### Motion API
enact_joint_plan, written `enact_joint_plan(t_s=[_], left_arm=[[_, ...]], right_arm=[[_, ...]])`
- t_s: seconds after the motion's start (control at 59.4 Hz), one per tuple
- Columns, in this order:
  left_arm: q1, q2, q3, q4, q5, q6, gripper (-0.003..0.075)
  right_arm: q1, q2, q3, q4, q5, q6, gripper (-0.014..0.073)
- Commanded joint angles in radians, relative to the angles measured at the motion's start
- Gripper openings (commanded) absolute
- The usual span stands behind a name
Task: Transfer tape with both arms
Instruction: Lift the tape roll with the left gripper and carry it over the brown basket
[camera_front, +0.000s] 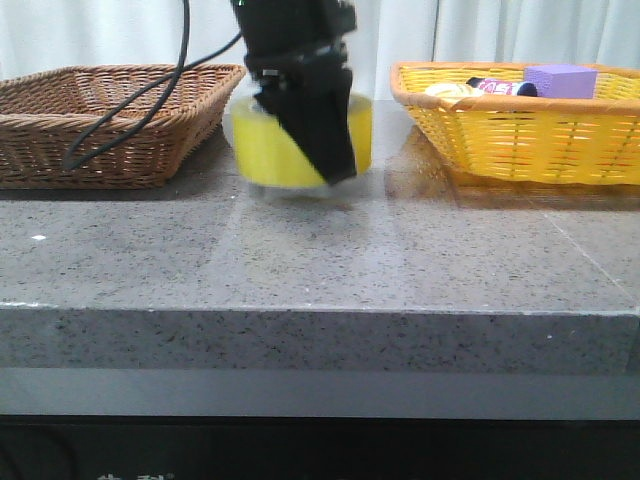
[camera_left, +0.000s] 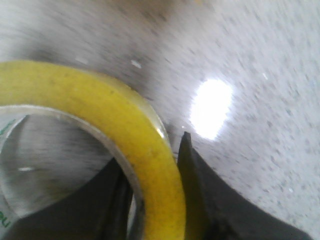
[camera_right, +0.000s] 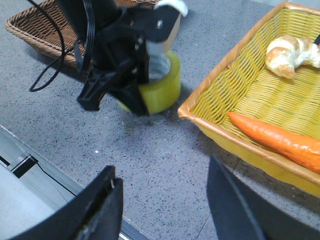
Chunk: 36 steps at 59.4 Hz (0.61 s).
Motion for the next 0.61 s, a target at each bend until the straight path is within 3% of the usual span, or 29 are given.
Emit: enact_joint_plan(t_s=[0.0, 0.286, 0.589], left_arm=[[-0.002, -0.060, -0.093, 0.035, 0.035, -0.074, 0.0146], [0.046, -0.063, -0.286, 0.146, 0.035, -0.388, 0.0146], [0.195, -0.062, -0.339, 0.183, 0.035, -0.567, 0.0146]], right_arm=[[-0.004, -0.003, -0.024, 0.010, -0.075, -0.009, 0.0412], [-0.004, -0.003, -0.024, 0.010, -0.075, -0.009, 0.0412], [-0.004, -0.003, -0.024, 0.010, -0.075, -0.009, 0.0412]])
